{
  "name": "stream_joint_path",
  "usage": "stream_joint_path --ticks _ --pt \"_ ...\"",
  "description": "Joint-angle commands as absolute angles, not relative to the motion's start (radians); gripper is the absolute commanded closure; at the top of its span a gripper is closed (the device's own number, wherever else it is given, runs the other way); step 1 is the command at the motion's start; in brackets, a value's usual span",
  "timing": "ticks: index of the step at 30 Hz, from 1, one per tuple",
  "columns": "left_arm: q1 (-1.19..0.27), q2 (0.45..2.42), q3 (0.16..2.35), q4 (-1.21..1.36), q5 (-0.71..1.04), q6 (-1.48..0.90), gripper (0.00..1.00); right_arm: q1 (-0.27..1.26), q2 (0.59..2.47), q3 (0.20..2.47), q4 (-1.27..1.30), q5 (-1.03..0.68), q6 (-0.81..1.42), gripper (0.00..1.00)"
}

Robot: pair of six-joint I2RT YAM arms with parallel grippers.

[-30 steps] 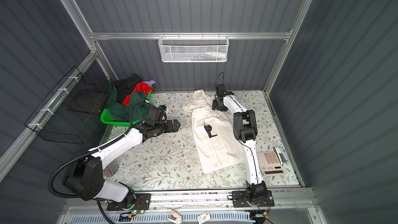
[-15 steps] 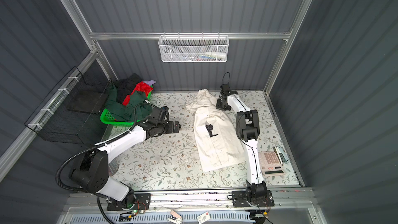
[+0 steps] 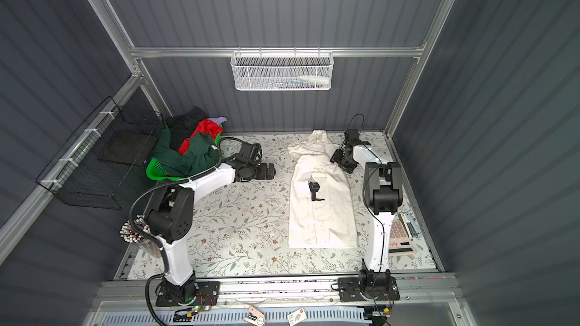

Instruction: Fold and stack the t-shirts

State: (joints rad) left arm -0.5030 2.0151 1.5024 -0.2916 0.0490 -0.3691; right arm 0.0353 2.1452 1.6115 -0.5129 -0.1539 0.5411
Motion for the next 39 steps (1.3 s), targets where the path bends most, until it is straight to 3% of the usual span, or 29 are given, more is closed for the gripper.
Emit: stream_joint_path --ticks 1,5,10,23,29,33,39 --pt "-0.489 2.139 1.650 -0.291 0.126 -0.358 0.01 0.051 2.019 1.496 -0.472 -0.133 0.550 0.16" --pt "-0.482 2.310 1.863 -0.324 0.206 -0.339 0.16 0.094 1.861 1.340 -0.451 -0.078 0.544 0.14" --pt "-0.480 2.468 2.068 -0.386 0.279 -0.334 0.32 0.213 1.747 1.221 -0.471 -0.035 0.524 0.22" --pt "-0.480 2.636 2.261 -0.329 0.322 -0.440 0.34 0.485 1.817 1.173 -0.481 -0.066 0.529 0.30" --pt "-0.477 2.736 2.356 -0.258 0.379 -0.580 0.57 0.518 1.838 1.192 -0.505 -0.042 0.503 0.34" --pt "-0.477 2.788 2.408 -0.247 0.395 -0.627 0.63 0.518 1.854 1.196 -0.516 -0.049 0.493 0.36" --pt "-0.473 2.802 2.415 -0.216 0.367 -0.639 0.91 0.521 1.875 1.192 -0.514 -0.063 0.466 0.37"
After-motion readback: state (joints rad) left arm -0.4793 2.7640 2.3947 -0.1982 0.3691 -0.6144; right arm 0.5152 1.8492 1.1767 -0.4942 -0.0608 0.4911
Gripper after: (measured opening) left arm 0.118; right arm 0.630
